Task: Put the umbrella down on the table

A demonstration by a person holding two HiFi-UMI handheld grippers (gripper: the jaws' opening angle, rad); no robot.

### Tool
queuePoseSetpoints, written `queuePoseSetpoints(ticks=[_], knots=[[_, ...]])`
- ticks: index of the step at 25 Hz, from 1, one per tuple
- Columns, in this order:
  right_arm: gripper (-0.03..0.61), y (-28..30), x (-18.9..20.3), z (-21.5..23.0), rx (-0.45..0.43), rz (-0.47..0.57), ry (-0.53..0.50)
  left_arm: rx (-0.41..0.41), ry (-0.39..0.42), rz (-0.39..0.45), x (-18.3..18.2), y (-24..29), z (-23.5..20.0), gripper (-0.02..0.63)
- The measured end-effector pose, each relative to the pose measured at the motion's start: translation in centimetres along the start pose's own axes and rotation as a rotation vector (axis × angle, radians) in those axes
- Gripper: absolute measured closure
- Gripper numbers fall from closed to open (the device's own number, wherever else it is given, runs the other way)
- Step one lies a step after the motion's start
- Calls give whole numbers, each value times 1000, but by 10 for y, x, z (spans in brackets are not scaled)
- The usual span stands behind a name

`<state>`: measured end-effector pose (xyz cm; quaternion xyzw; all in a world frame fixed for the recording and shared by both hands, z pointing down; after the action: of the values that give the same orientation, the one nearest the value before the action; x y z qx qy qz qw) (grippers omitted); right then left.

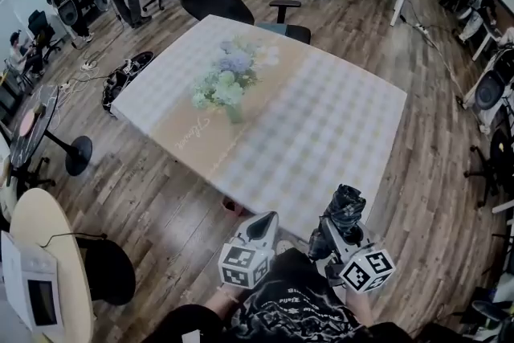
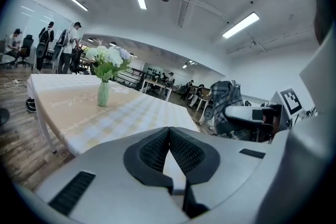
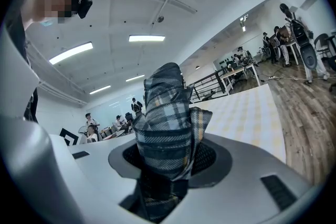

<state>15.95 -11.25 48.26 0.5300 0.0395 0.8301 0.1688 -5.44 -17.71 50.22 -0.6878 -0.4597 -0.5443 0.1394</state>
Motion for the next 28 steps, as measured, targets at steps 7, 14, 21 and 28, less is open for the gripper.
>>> queuePoseSetpoints(ticks=[7, 14, 21, 28], knots=[[384, 22, -22, 18, 13, -41, 14, -69, 25, 39, -20, 14, -3, 595], [385, 57, -54, 50, 44, -115, -47, -148, 56, 64, -29, 32, -6, 595], [385, 94, -73, 69, 46, -175, -79, -166, 97, 72, -25, 40, -8, 595], [385, 158, -104, 99, 32, -288, -26, -169, 143, 56, -45, 62, -4, 595]])
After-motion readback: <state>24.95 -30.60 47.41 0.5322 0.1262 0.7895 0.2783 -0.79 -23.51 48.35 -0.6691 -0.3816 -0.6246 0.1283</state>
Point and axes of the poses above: the fingertips, and each gripper's own axes: y forward along the fingers, z to its right, x out of its underside, the point moved 8 cm from there along -y, backward along the fingers, and after that the axes turned 6 degrees about x, right-handed, at the moved point
